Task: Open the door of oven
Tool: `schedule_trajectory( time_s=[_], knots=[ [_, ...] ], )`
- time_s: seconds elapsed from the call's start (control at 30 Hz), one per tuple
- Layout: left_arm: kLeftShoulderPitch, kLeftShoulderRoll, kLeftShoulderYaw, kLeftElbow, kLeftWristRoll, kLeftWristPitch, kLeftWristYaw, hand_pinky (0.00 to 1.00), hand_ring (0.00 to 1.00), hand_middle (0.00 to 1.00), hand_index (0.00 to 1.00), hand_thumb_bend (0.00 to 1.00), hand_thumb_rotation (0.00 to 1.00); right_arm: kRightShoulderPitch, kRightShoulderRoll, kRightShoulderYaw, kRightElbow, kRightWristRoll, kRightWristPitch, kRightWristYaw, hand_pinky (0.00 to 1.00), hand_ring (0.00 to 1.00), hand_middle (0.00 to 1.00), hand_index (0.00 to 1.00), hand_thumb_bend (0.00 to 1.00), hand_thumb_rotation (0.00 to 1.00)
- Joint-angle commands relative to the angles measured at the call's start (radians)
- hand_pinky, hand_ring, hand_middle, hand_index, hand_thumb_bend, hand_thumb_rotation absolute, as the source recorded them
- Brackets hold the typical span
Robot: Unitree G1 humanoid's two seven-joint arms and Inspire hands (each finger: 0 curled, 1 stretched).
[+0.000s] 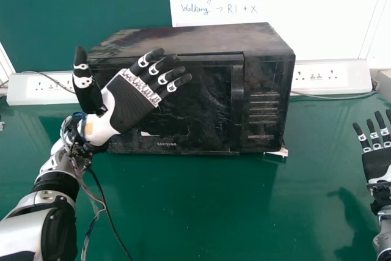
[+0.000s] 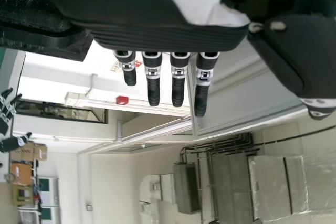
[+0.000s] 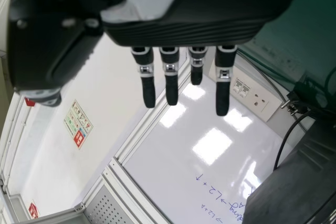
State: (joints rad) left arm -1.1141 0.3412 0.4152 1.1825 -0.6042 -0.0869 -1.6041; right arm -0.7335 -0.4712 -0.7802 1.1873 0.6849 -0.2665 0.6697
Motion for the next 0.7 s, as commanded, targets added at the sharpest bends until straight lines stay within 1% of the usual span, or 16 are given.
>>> schedule_trajectory(
  time_s=[0.0, 0.1, 0.23, 0.3, 0.37, 0.47, 0.57, 0.67],
  knots=[
    [0.003, -0.012, -0.006, -0.007, 0.024, -0.023, 0.016, 0.67, 0.82, 0.89, 0.85, 0.87, 0.89, -0.013, -0.006, -0.002, -0.004, 0.006, -0.001, 0.007, 0.77, 0.92, 0.94, 0.86, 1.0, 0.89],
    [-0.001, -0.025, -0.012, -0.01, 0.046, -0.031, 0.038, 0.68, 0.83, 0.9, 0.86, 0.88, 0.87, -0.013, -0.006, -0.001, -0.004, 0.003, -0.005, -0.002, 0.76, 0.91, 0.93, 0.84, 1.0, 0.9],
    [-0.012, -0.037, -0.014, -0.002, 0.066, 0.014, 0.08, 0.69, 0.84, 0.91, 0.88, 0.89, 0.85, -0.014, -0.004, -0.006, -0.004, 0.01, -0.002, 0.01, 0.75, 0.9, 0.94, 0.85, 1.0, 0.89],
    [-0.016, -0.043, -0.014, -0.002, 0.072, 0.022, 0.093, 0.69, 0.84, 0.92, 0.9, 0.9, 0.84, -0.012, -0.004, -0.006, -0.004, 0.01, -0.004, 0.013, 0.74, 0.9, 0.94, 0.86, 1.0, 0.89],
    [-0.016, -0.05, -0.013, -0.004, 0.081, 0.02, 0.11, 0.68, 0.84, 0.92, 0.9, 0.91, 0.85, -0.012, -0.005, -0.008, -0.004, 0.012, 0.0, 0.017, 0.73, 0.91, 0.94, 0.86, 1.0, 0.89],
    [-0.016, -0.056, -0.011, -0.003, 0.092, 0.015, 0.129, 0.67, 0.83, 0.93, 0.9, 0.94, 0.85, -0.012, -0.006, -0.009, -0.004, 0.012, 0.0, 0.016, 0.74, 0.91, 0.94, 0.86, 1.0, 0.89],
    [-0.019, -0.06, -0.013, -0.001, 0.1, 0.02, 0.138, 0.68, 0.84, 0.94, 0.9, 0.95, 0.87, -0.013, -0.004, -0.01, -0.005, 0.013, 0.0, 0.013, 0.75, 0.91, 0.95, 0.87, 1.0, 0.9],
    [-0.02, -0.063, -0.015, 0.003, 0.11, 0.012, 0.149, 0.68, 0.85, 0.94, 0.9, 0.96, 0.84, -0.013, -0.004, -0.011, -0.006, 0.012, -0.002, 0.014, 0.75, 0.91, 0.94, 0.87, 1.0, 0.91]
  ],
)
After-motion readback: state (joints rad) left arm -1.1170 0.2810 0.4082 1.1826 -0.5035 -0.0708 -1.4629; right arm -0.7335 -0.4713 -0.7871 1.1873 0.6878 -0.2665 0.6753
